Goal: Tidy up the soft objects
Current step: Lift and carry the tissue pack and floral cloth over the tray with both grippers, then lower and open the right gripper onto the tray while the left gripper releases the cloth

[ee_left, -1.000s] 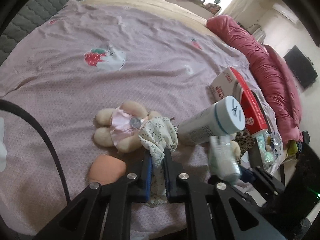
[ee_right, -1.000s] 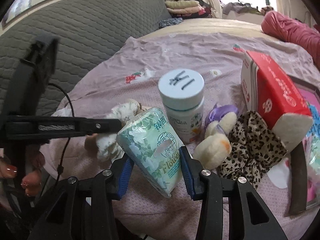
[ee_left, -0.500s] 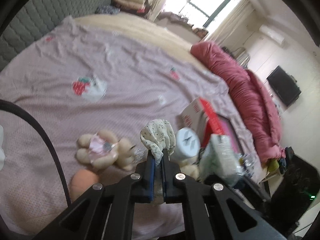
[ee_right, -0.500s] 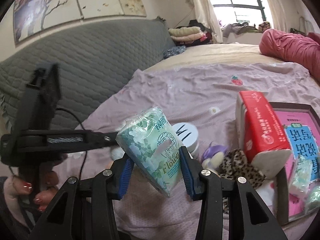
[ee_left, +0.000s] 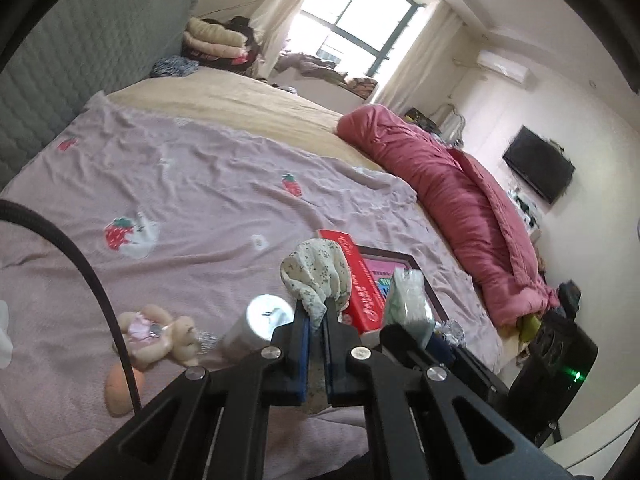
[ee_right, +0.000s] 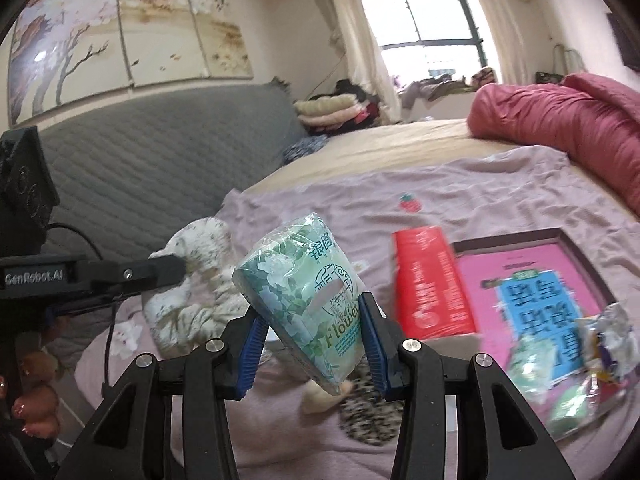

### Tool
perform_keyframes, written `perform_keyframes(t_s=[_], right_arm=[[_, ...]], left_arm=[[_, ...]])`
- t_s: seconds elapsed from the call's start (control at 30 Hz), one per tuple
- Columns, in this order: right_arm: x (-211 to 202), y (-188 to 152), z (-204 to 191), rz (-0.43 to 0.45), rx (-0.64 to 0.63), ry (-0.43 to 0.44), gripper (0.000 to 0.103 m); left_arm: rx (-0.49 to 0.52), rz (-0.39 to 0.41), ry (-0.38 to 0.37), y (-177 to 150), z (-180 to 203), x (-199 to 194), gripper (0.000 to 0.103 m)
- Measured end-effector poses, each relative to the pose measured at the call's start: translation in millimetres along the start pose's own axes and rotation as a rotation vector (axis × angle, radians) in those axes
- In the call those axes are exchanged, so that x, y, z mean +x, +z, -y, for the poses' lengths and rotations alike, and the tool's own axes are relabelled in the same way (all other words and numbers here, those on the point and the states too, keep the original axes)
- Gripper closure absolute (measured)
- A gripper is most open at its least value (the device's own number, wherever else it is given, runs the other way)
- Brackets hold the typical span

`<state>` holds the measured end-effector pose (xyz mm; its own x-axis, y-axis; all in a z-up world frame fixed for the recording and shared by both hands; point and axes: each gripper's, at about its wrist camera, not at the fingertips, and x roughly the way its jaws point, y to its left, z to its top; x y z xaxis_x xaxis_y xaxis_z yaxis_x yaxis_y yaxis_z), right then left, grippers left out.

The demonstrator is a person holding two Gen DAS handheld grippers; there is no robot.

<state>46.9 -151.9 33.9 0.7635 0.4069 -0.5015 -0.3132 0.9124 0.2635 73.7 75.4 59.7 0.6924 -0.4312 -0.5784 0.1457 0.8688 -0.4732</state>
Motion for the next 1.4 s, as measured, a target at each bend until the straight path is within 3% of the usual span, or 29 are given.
perform_keyframes(t_s=[0.53, 0.8, 1.4], right_arm=[[-40.5, 10.4, 84.7, 0.103, 0.093, -0.216, 0.057], [-55.1, 8.0, 132.4, 0.140, 0.190, -0.278, 0.057], [-61.8, -4.6, 177.8, 0.143, 0.268, -0.355, 0.057]], left_arm=[[0.172, -0.070, 0.030, -6.3, 101.3, 47.1, 0.097], [0.250, -0.123, 0.019, -12.9, 142.5, 85.1, 0.097], [0.332, -0.258, -0.003, -42.8, 183.3, 152.0, 0.097]])
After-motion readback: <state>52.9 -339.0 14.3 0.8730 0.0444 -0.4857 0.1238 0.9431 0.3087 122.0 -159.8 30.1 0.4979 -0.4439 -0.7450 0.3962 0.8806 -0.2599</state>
